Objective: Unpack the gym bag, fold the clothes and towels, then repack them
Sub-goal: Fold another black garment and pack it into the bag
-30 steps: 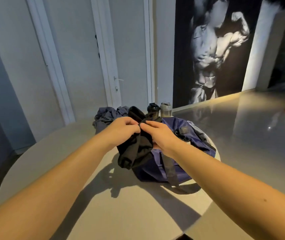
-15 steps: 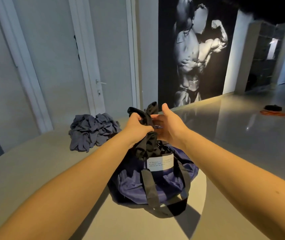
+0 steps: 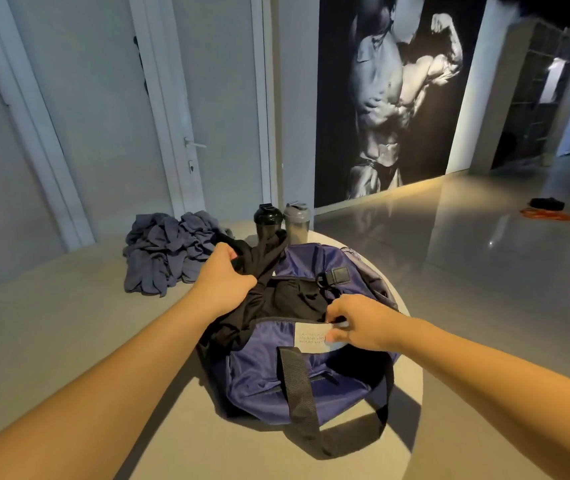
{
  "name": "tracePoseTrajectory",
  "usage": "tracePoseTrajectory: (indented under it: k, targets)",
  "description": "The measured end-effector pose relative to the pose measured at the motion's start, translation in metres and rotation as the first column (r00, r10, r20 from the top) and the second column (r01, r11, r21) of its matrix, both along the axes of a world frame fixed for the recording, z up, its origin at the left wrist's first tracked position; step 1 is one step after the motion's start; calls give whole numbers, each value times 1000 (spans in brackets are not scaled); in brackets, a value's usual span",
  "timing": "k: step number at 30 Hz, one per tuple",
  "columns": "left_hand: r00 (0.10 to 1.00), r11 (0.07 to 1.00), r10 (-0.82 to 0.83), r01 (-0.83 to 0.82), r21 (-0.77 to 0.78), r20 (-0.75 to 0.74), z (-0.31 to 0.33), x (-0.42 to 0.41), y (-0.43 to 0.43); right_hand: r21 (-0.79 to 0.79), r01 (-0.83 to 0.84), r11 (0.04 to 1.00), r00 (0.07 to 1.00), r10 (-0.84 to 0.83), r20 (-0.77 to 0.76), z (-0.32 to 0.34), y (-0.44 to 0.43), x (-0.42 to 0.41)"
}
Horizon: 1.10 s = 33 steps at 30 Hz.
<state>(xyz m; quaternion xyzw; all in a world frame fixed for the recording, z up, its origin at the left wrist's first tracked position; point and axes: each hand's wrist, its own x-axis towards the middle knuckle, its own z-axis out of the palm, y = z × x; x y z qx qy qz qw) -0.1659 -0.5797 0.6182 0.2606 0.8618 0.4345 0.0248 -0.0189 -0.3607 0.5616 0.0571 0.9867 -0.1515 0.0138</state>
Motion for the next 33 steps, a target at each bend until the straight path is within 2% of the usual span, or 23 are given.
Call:
tracePoseTrajectory:
  k: [2,6,11,13,16,20,23,25,28,31,33]
  targets:
    - [1000,1000,-4,4,-29,2,-2,1,-3,-40,-11,999,1000,10,-28,-8,-8,4]
    - [1000,997,-5,5,-71,-3,1,2,-16,-20,-74,997,996,73,-55,-12,-33,16]
    - [1000,998,0,1,-62,20,14,12,-31,-56,-222,973,971,216,-98,-1,-88,32]
    - [998,1000,-13,14,-25,65,16,19,-30,-12,-270,963,959,267,-98,6,-105,37]
    - [994,999,-32,33,-13,109,10,29,-30,66,-247,967,963,253,-94,18,-103,43]
    - [992,998,8,-1,-59,125,-8,30,-37,104,-140,985,989,134,61,25,-73,47]
    - [984,998,-5,15,-57,175,-17,30,-40,209,-66,976,996,52,73,19,-55,39]
    - [982,998,-13,25,-65,186,-20,31,-41,361,-126,924,989,88,117,17,-53,33]
    - [987,992,-16,36,-121,161,-20,34,-41,545,-254,799,953,109,284,28,-56,27]
    - [988,989,-21,43,-142,152,-21,34,-43,577,-295,761,906,31,421,40,-55,21]
    - [987,989,-26,48,-140,157,-25,33,-43,644,-308,701,897,-11,441,41,-56,18]
